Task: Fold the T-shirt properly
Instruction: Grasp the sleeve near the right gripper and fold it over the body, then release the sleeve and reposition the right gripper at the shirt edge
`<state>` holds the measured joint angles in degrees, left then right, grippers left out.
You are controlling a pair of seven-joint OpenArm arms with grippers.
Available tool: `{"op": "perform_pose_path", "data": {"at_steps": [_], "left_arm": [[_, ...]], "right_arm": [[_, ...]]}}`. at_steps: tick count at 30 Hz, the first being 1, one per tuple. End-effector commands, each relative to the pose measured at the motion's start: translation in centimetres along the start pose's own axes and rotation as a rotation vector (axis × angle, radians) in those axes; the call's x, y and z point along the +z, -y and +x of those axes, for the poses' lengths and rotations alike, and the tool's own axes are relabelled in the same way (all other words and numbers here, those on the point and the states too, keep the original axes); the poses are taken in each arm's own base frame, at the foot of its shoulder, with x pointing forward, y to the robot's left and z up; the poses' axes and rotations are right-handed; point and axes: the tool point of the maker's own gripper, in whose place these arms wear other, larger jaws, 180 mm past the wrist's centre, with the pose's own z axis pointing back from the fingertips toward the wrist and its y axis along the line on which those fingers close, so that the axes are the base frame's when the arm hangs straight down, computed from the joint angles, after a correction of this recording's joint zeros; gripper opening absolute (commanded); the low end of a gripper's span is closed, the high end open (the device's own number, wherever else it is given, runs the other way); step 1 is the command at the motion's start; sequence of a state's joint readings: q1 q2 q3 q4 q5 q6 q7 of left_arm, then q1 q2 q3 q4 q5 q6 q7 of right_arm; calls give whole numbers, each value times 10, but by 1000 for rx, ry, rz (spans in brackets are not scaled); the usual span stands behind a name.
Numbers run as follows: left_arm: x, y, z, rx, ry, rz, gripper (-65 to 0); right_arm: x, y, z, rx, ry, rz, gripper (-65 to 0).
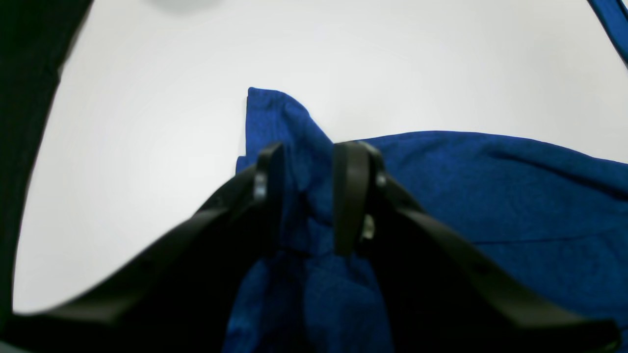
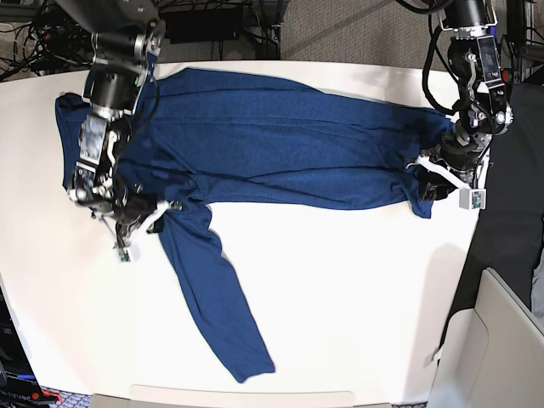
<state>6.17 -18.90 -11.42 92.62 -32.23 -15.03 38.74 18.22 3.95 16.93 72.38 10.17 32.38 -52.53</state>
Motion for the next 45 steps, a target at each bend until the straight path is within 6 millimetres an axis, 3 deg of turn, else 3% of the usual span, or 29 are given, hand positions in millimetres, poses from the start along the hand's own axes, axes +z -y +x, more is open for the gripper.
{"op": "perform_pose_path", "data": {"at_steps": [1, 7, 14, 20, 25, 34, 42, 45], "left_arm": [[3, -2, 21, -12, 61, -2, -481], [2, 0, 20, -11, 61, -5, -481], [3, -3, 20, -8, 61, 1, -482], [1, 3, 17, 0, 57, -10, -482], [0, 7, 14, 13, 52, -16, -482], [0, 6, 13, 21, 54, -14, -482], [0, 3, 15, 18, 61, -7, -482], [-4, -2, 4, 36, 32, 1, -482]], "right_arm": [[12, 5, 8, 41, 7, -6, -645], [62, -11, 4, 84, 74, 65, -645], [121, 6, -23, -33, 169, 92, -645], [161, 15, -41, -18, 192, 108, -645], [181, 2, -43, 25, 205, 131, -645], [194, -15, -50, 6, 210, 207, -645], [223, 30, -47, 4, 225, 68, -645], [234, 46, -44, 3, 240, 12, -645]]}}
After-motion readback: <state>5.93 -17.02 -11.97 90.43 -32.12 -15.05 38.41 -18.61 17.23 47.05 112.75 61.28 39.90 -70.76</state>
